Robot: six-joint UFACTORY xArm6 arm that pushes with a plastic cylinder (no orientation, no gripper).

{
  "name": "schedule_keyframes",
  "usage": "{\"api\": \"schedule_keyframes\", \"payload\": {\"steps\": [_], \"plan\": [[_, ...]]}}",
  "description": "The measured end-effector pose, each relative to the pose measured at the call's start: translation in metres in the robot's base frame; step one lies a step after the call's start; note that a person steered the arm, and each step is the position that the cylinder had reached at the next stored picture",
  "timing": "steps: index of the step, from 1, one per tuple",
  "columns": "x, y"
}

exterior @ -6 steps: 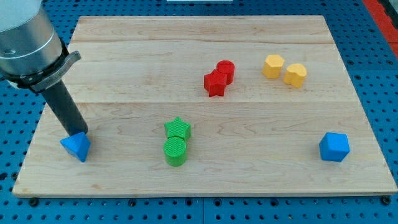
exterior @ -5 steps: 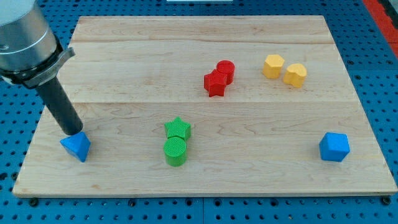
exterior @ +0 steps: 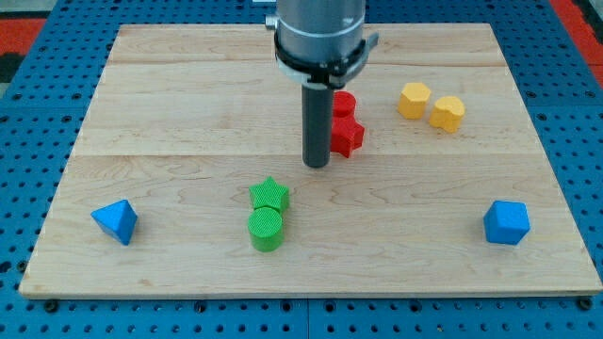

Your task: Push the blue cube above the blue triangle

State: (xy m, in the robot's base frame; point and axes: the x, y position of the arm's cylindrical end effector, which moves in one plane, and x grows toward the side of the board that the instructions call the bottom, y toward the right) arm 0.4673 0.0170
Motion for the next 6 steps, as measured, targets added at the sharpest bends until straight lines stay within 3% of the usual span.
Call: {"api": "schedule_keyframes", "payload": {"steps": [1, 2, 3, 4, 5, 6], "plan": [[0.025, 0.098], [0.013, 0.213], [0.022, 0.278], [0.091, 0.25], [0.102, 0.199], [0.065, 0.156]]}}
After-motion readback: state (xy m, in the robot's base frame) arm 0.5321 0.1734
